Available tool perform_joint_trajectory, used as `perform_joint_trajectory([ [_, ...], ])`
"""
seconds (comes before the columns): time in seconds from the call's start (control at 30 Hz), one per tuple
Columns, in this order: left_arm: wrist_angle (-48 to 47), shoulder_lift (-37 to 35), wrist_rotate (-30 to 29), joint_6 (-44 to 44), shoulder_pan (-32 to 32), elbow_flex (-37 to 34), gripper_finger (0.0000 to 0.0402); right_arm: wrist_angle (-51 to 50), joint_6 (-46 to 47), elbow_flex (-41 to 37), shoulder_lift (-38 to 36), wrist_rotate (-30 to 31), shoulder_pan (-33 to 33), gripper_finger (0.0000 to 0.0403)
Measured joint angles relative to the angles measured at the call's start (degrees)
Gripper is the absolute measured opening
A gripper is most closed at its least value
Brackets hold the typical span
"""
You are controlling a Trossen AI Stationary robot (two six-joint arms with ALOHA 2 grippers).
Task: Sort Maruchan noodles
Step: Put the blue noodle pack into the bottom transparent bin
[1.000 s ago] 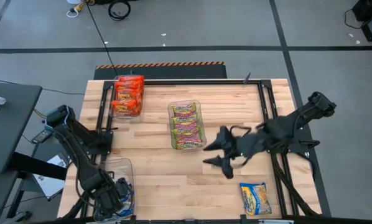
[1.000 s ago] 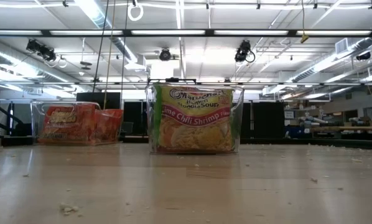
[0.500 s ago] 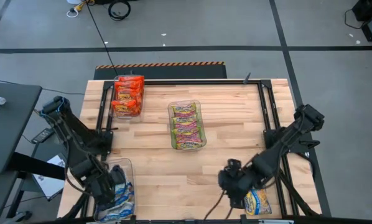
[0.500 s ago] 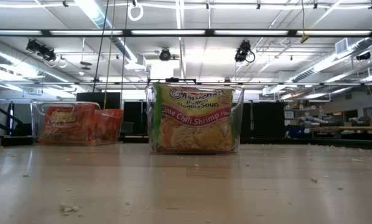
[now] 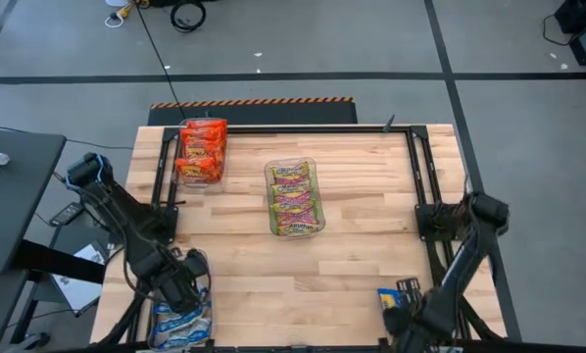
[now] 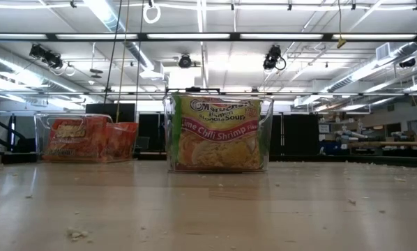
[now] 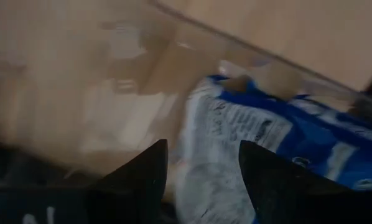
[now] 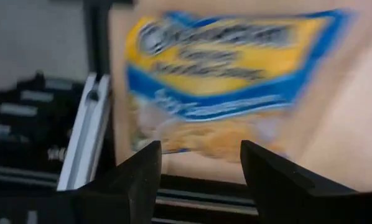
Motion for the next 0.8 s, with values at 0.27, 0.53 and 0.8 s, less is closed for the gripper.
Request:
perform_joint_trajectory([
  [0.27,5.41,-0.08,3.64,1.68,-0.1,-2.44,0.0201,5.12,-5.97,0.0,10.41,-3.38,1.8,0.0215],
  [0.53,5.2,-0.15,6.33,1.66,-0.46,0.38,0.0201,14.22,-14.61,0.05,9.56,11.36,-9.79,0.021],
  [0.8,5.16,-0.2,5.16,-1.76,-0.33,2.09,0.0201,23.19,-23.26,0.0,1.71,20.27,-20.05,0.021],
])
